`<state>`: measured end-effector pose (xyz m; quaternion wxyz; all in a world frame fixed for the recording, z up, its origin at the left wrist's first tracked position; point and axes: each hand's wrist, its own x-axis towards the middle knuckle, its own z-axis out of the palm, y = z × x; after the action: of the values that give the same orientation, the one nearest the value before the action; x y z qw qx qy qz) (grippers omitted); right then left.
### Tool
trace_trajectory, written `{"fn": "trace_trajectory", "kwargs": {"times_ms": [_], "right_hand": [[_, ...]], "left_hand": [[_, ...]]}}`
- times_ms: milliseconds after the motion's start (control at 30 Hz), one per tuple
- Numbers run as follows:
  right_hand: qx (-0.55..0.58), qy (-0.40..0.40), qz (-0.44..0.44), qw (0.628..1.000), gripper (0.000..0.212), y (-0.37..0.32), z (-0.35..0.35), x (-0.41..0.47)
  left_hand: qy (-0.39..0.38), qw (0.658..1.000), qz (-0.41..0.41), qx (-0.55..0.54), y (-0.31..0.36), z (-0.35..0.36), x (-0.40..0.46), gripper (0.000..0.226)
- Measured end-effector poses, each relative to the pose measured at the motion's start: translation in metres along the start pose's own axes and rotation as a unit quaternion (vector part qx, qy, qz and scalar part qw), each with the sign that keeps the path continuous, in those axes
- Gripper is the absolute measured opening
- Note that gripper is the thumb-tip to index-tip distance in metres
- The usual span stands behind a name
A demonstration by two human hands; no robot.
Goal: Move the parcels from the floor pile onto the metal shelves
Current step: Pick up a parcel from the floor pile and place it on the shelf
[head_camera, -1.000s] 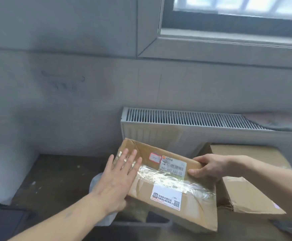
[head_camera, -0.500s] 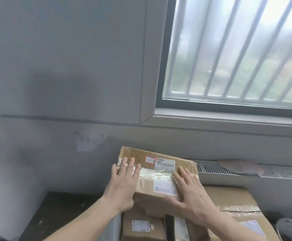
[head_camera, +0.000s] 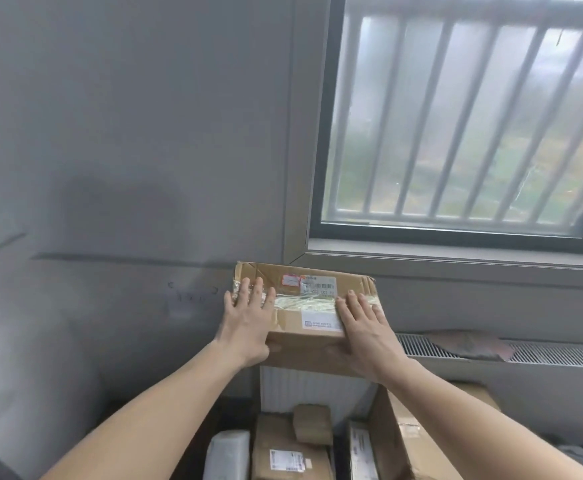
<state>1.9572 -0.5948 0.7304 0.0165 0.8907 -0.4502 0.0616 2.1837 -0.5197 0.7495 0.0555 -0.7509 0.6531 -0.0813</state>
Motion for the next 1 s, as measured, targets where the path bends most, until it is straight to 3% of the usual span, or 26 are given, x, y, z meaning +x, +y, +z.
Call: {"fn": "trace_trajectory", "kwargs": {"times_ms": [500, 1000], "right_hand": [[-0.019, 0.017, -0.067, 0.997, 0.092, -0.045, -0.026, 0.03], [0.018, 0.016, -0.189, 0.982, 0.092, -0.141, -0.041, 0.056]], "left_hand": [[0.005, 0.998, -0.037, -0.043, -0.053, -0.007, -0.016, 0.107], [0.004, 0.987, -0.151, -0.055, -0.131, -0.018, -0.096, 0.104]]}}
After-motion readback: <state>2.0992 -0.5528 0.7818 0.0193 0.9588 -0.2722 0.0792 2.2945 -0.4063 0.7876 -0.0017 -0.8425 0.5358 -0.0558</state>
